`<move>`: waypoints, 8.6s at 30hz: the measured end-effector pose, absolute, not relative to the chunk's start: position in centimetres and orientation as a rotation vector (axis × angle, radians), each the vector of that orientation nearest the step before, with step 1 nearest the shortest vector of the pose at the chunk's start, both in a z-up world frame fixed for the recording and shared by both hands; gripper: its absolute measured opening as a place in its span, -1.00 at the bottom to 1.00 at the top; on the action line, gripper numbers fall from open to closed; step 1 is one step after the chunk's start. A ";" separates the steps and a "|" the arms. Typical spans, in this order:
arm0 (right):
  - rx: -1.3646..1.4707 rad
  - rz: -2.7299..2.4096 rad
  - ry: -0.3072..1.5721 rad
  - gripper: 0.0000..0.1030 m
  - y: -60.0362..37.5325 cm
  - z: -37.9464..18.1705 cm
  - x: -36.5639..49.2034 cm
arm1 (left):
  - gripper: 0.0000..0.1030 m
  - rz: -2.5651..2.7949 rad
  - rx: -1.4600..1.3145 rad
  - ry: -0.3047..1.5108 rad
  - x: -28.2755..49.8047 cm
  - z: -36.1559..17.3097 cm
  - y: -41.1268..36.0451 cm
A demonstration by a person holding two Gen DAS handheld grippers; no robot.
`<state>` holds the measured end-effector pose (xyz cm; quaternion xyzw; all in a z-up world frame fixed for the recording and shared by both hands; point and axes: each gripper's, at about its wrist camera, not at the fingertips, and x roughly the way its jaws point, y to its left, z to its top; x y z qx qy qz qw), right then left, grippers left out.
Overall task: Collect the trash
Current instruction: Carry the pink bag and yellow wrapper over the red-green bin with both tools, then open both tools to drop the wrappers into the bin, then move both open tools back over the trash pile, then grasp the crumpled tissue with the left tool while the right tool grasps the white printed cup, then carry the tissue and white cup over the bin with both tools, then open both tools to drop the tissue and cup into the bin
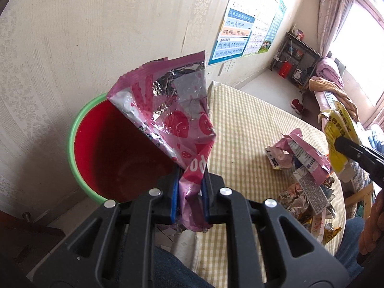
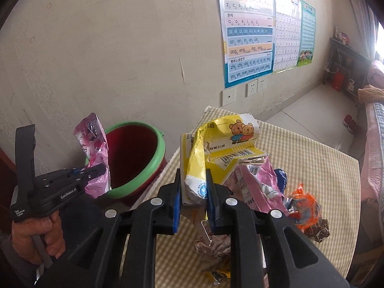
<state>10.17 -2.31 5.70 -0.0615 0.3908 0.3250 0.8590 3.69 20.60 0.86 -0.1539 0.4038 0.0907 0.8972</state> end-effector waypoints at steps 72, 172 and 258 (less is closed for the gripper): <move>-0.068 0.713 0.917 0.79 2.5 2.2 12.1 | 0.89 0.263 -0.520 0.817 1.8 -0.7 26.4; 0.031 0.318 0.909 0.06 -20.0 -0.8 8.3 | -0.42 -0.051 -0.298 0.807 3.8 0.1 8.4; -0.118 0.865 0.891 0.64 16.4 1.9 15.7 | 0.74 0.362 -0.835 0.509 -3.0 -1.4 30.9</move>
